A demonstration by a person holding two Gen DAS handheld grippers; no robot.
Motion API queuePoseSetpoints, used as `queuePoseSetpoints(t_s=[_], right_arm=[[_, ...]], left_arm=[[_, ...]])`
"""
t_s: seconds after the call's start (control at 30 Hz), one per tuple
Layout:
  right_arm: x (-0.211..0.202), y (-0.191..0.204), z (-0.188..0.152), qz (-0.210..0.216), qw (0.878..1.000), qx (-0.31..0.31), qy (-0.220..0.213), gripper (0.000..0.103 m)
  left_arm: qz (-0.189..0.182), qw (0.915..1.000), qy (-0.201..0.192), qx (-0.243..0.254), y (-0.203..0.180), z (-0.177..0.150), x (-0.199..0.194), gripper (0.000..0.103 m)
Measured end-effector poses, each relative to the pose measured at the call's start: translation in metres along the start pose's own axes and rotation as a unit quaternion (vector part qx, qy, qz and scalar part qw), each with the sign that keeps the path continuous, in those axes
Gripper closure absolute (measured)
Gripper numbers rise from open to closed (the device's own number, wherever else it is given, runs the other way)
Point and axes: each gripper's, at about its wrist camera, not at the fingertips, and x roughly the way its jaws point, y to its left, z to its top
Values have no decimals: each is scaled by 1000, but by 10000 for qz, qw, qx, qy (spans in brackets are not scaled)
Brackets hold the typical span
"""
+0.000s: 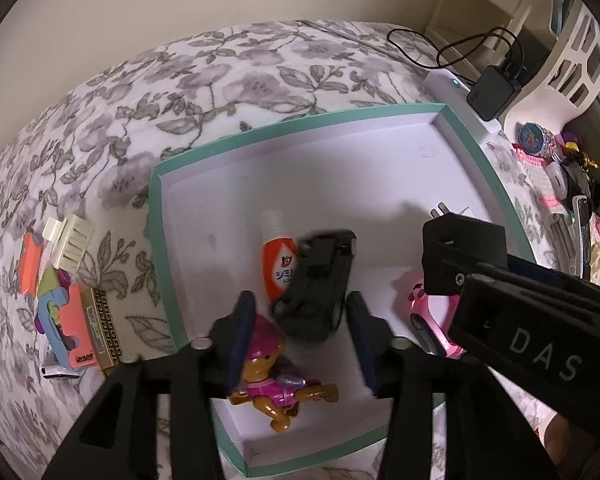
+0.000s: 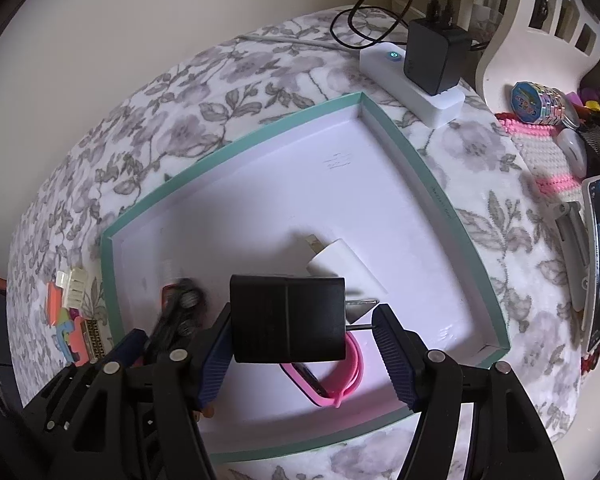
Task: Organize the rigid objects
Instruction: 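Carry the charger and toy car over the teal-rimmed tray, then lower both items into the tray and open both grippers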
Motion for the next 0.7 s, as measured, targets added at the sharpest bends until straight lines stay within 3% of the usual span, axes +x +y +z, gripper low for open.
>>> queuePoseSetpoints(t_s=[0.33, 0.47, 0.7], right_arm=[[-5, 0, 2, -39, 10000, -22, -76, 31], [-14, 0, 3, 73, 9996, 28, -286, 16], [-22, -1, 4, 135, 9988, 112, -462, 16]], left_arm=[[-69, 9997, -96, -213, 9, 3, -10, 51], [-65, 9995, -126, -289, 13, 4, -13, 50], [-32, 9987, -130, -492, 23, 5, -14, 50]])
